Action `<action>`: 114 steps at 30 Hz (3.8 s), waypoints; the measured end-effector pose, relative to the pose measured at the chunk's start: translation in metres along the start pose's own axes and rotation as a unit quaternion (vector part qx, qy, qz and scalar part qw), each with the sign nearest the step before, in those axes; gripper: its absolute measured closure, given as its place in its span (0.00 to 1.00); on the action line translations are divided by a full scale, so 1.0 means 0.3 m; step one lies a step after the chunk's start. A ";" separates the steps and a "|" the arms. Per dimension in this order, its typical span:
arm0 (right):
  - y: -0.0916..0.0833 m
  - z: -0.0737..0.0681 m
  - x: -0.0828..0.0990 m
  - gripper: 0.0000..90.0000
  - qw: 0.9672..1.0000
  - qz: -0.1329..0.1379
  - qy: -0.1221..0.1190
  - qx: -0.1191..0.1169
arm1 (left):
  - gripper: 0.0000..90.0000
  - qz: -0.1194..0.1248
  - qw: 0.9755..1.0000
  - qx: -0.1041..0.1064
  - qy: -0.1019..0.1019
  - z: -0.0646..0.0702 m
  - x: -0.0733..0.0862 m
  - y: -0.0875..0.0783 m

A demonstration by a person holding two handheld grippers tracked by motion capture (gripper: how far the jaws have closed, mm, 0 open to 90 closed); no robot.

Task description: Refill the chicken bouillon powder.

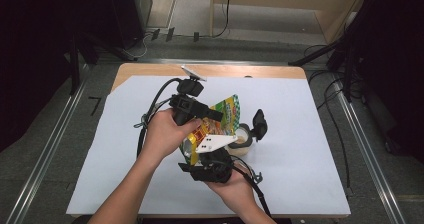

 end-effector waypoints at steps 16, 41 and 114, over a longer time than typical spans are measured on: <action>0.000 0.001 0.001 0.71 1.000 -0.004 0.003 0.001 | 0.86 -0.002 1.000 0.001 0.000 0.001 0.002 0.008; -0.002 0.004 0.000 0.71 1.000 -0.007 0.003 0.004 | 0.85 -0.007 1.000 0.001 -0.002 0.007 0.003 0.018; -0.016 0.010 -0.012 0.70 1.000 -0.014 0.008 0.001 | 0.89 -0.006 1.000 0.013 -0.015 -0.015 -0.017 0.019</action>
Point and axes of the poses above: each handheld gripper's, and its own axes: y roughly forward along the jaws, x roughly out of its underside, z roughly to its right, the point moved 1 cm from there along y, roughly forward along the jaws, and after that the axes turned 8 degrees about y, right-handed, at the moved point
